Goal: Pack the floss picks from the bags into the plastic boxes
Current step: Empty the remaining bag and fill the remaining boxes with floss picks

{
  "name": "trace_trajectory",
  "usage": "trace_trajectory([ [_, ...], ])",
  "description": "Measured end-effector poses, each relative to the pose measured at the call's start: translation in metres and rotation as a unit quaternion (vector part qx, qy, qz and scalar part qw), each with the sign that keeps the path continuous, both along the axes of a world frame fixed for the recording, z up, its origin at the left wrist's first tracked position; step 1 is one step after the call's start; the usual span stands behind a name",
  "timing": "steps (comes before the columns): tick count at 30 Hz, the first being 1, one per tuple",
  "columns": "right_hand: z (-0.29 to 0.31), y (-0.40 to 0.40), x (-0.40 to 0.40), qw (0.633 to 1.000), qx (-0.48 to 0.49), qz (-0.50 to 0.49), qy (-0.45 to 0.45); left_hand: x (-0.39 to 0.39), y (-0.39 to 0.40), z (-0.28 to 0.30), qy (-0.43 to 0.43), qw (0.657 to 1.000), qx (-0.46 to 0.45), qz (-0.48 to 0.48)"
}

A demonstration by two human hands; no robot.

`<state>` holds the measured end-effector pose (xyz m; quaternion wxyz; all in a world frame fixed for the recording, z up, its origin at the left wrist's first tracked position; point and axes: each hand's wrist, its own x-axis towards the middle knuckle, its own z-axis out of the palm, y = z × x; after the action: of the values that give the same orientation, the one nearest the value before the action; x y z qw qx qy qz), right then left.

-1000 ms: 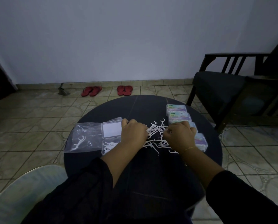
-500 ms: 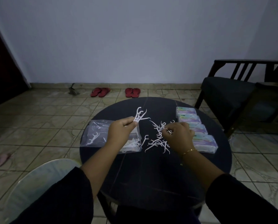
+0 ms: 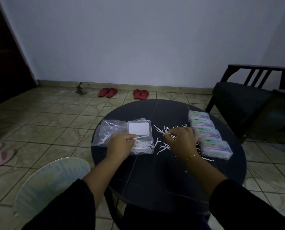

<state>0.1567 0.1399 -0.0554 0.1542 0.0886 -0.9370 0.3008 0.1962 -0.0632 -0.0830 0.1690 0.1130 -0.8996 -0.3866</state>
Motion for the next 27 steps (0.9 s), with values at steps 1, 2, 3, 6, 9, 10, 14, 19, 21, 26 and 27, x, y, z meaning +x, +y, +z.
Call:
trace_trajectory([
  [1, 0.0, -0.002, 0.0, 1.0, 0.001, -0.002, 0.001, -0.001, 0.0, -0.002, 0.0, 0.998, -0.065, -0.009],
  [2, 0.0, -0.004, 0.0, 1.0, 0.001, -0.003, 0.002, 0.0, 0.0, -0.003, -0.006, 0.992, -0.121, -0.018],
  [3, 0.001, -0.006, 0.0, 1.0, 0.001, -0.003, 0.004, 0.0, 0.001, -0.003, -0.018, 0.986, -0.166, -0.028],
  [6, 0.002, -0.013, 0.001, 1.0, 0.008, 0.015, 0.003, 0.004, 0.005, -0.006, -0.025, 0.971, -0.23, -0.065],
  [9, 0.002, -0.022, 0.0, 0.999, 0.024, 0.037, 0.018, 0.011, 0.008, -0.012, -0.018, 0.969, -0.237, -0.071],
  [10, 0.002, -0.026, -0.001, 0.998, 0.032, 0.046, 0.024, 0.013, 0.009, -0.014, -0.012, 0.971, -0.23, -0.064],
  [14, 0.0, -0.042, -0.001, 0.989, 0.103, 0.089, 0.052, 0.021, 0.011, -0.02, 0.018, 0.992, -0.123, -0.015],
  [19, -0.015, -0.063, 0.001, 0.972, 0.177, 0.146, 0.053, 0.024, 0.011, -0.026, 0.019, 0.995, -0.095, 0.028],
  [21, -0.023, -0.064, 0.003, 0.97, 0.179, 0.157, 0.041, 0.024, 0.011, -0.027, 0.013, 0.993, -0.118, 0.025],
  [26, -0.041, -0.045, 0.009, 0.99, 0.083, 0.105, 0.038, 0.021, 0.009, -0.031, -0.001, 0.985, -0.17, 0.012],
  [27, -0.044, -0.04, 0.011, 0.992, 0.065, 0.099, 0.045, 0.021, 0.009, -0.032, 0.006, 0.984, -0.176, 0.008],
])
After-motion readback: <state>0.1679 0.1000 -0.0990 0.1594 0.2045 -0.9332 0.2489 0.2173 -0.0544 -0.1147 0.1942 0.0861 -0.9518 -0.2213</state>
